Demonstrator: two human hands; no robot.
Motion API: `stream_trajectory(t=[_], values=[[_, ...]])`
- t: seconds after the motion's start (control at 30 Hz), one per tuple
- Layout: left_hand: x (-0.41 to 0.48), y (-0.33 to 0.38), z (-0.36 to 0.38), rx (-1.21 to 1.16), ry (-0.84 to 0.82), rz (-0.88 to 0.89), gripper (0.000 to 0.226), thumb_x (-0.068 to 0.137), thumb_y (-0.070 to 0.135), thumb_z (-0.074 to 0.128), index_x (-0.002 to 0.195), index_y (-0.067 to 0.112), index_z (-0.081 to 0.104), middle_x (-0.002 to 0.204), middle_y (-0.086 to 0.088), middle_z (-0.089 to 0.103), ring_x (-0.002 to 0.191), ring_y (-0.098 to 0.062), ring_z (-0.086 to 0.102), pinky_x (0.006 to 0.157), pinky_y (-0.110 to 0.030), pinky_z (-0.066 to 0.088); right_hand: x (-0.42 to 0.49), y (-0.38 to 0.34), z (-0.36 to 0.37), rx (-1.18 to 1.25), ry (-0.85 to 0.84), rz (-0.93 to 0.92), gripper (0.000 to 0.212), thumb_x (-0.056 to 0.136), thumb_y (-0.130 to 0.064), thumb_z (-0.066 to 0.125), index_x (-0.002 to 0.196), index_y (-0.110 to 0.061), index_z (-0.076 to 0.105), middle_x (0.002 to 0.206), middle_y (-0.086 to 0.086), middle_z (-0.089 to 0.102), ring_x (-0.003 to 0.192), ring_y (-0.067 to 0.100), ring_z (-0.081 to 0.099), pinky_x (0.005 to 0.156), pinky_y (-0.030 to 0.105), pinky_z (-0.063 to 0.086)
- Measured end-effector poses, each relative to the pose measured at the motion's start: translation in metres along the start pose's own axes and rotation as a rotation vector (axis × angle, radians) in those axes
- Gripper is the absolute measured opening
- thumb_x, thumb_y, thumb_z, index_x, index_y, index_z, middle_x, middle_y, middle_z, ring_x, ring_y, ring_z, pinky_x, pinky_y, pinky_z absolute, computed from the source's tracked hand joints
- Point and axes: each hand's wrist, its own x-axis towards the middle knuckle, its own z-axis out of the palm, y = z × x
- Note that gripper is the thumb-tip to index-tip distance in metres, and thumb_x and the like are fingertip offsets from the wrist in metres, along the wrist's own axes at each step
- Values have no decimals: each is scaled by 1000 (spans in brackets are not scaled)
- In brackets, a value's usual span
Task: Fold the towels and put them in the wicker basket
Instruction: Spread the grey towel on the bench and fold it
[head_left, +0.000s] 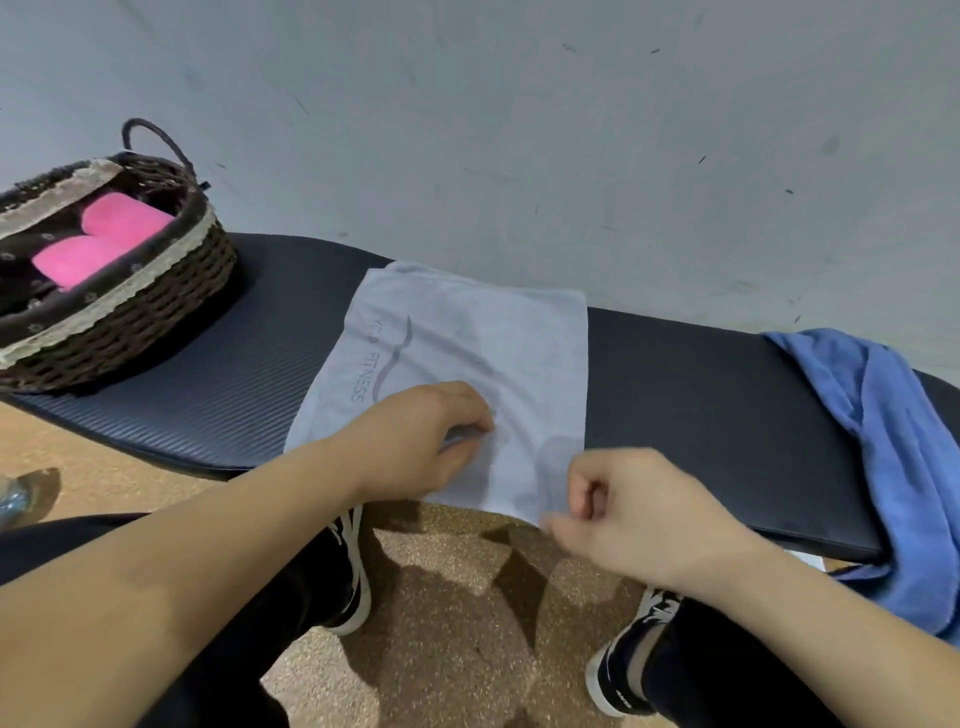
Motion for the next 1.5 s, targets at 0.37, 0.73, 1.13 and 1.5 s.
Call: stream_trajectory(t=[0.37, 0.73, 1.13, 1.5], values=[[-45, -49, -42, 241, -5, -694, 38, 94, 53, 59, 115, 22, 51, 112, 1, 49, 91, -22, 56, 72, -35, 43, 100, 15, 41, -385, -104, -233, 77, 103, -67, 19, 164, -29, -11, 170, 1, -24, 156, 18, -25, 129, 41, -7], [-45, -42, -46, -73, 80, -754, 60, 77, 43, 84, 119, 24, 45, 97, 5, 60, 83, -15, 62, 68, -37, 55, 60, 20, 33, -429, -73, -23, 76, 97, -76, 6, 164, -40, 3, 172, -5, -8, 160, 22, -11, 129, 41, 5], [-24, -60, -52, -166, -69, -728, 24, 85, 31, 66, 71, 19, 50, 72, 4, 54, 64, -18, 51, 57, -28, 41, 262, -72, -18, -124, 95, -88, 39, 99, -37, 62, 131, -16, 65, 126, 2, 68, 119, 22, 63, 101, 31, 46], [-30, -64, -54, -156, -64, -677, 24, 87, 35, 62, 69, 21, 53, 67, 1, 55, 59, -19, 50, 55, -29, 42, 287, -76, 19, -119, 289, -204, 10, 94, -33, 66, 87, -28, 71, 93, -7, 62, 95, 17, 61, 78, 37, 53]])
